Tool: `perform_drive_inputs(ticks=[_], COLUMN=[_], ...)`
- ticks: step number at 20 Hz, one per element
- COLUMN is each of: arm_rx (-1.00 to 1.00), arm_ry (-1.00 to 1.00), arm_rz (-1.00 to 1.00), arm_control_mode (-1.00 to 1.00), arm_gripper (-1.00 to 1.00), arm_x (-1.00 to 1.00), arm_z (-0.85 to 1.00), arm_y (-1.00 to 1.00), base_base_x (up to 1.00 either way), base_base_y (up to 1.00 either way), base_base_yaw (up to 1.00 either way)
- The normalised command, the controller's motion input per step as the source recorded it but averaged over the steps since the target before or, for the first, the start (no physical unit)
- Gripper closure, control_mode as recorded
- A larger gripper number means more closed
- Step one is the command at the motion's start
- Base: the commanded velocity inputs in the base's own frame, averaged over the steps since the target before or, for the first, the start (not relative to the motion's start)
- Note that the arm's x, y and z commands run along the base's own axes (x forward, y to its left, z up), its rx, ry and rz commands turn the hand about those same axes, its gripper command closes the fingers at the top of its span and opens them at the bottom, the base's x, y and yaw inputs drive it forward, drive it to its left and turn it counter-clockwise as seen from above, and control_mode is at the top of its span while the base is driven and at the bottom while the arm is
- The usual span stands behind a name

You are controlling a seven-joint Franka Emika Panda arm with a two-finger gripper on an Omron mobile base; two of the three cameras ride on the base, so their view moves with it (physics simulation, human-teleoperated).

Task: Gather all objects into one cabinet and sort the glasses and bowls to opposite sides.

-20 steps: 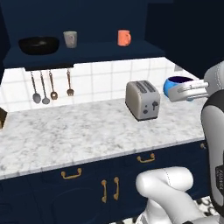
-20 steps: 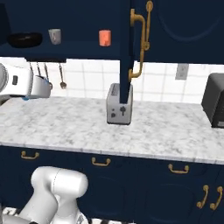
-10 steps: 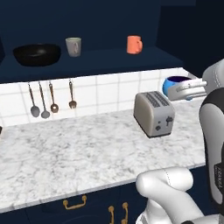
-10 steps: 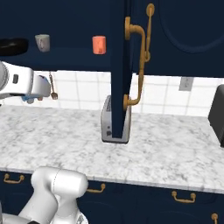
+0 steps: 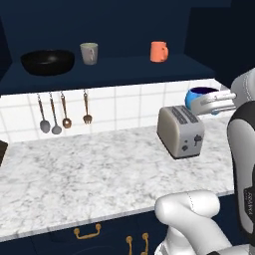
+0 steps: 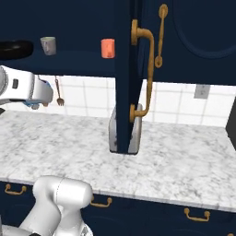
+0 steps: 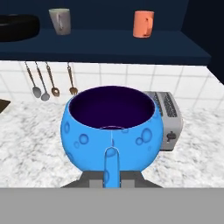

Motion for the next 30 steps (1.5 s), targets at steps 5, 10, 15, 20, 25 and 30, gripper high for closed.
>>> perform_drive_inputs(ticks=[5,10,15,20,25,30], arm_rx=[0.00,0.01,0.00,0.00,0.00,0.00], arm_ry=[0.00,0.00,0.00,0.00,0.00,0.02], arm_rz=[0.00,-0.06,-0.21,-0.25,-0.18,-0.07], arm_control_mode=[1.00,-1.00,-1.00,-1.00,-1.00,-1.00], arm_gripper=[1.00,1.00,1.00,1.00,1.00,1.00], arm_x=[0.00,0.27,0.59,0.66,0.82,0.81], arm_z=[0.00,0.05,0.15,0.14,0.09,0.00], arm_y=[0.00,-0.20,-0.28,-0.15,0.00,-0.08], base_base_x=[0.17,0.00,0.00,0.00,0.00,0.00], base_base_y=[0.00,0.00,0.00,0.00,0.00,0.00], base_base_yaw=[0.01,0.00,0.00,0.00,0.00,0.00])
